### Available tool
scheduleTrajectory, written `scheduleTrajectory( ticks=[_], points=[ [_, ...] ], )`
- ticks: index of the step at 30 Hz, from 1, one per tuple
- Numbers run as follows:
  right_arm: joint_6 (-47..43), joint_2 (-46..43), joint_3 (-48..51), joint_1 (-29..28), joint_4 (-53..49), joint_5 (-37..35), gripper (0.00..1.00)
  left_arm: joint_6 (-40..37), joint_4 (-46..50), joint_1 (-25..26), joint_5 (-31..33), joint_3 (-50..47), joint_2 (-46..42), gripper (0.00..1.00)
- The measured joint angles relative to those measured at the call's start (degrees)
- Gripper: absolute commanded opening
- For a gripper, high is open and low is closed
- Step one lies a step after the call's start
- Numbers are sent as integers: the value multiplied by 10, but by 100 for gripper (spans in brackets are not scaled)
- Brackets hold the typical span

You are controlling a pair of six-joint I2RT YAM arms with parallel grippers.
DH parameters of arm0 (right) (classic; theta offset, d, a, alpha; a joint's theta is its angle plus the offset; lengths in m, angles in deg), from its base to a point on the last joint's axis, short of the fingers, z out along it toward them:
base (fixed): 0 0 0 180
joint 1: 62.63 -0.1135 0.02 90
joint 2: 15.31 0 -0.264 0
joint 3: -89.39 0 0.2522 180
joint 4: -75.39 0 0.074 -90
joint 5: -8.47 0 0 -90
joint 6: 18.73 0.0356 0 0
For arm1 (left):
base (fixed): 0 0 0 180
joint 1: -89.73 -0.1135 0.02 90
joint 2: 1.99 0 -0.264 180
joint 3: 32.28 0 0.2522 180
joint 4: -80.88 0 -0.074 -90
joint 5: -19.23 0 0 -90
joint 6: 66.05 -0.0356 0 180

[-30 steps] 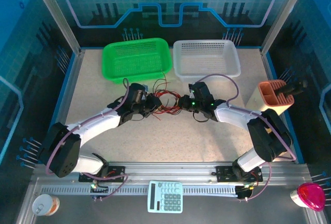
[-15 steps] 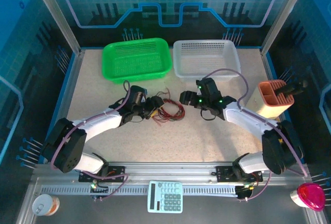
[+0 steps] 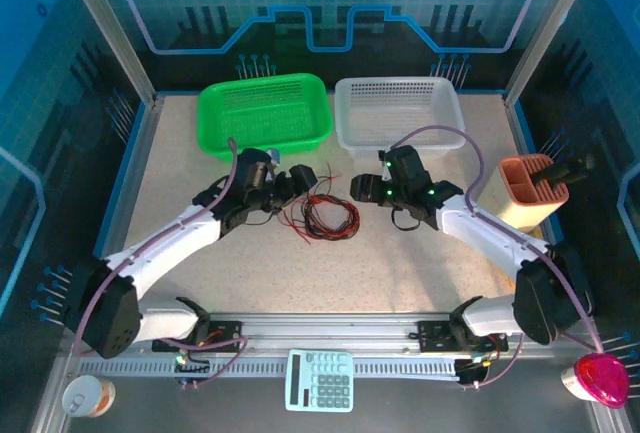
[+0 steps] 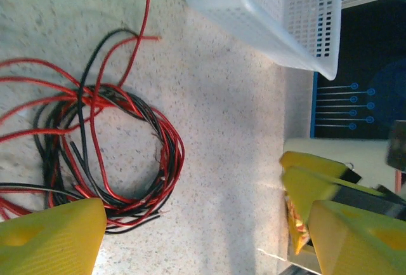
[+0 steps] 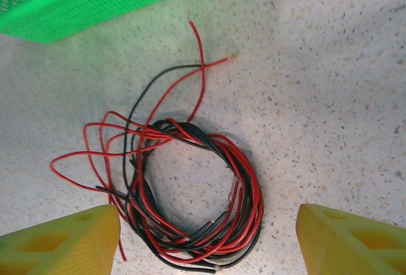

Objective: Untangle the cables

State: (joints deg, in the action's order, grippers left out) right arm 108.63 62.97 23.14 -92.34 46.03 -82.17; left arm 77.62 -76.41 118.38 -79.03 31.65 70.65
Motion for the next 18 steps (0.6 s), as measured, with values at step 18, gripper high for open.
scheduleTrajectory(
  ticks=[18],
  points=[
    [-3, 106, -40, -34, -3, 13, 58, -136, 154, -8, 139, 16, 30, 81]
  ],
)
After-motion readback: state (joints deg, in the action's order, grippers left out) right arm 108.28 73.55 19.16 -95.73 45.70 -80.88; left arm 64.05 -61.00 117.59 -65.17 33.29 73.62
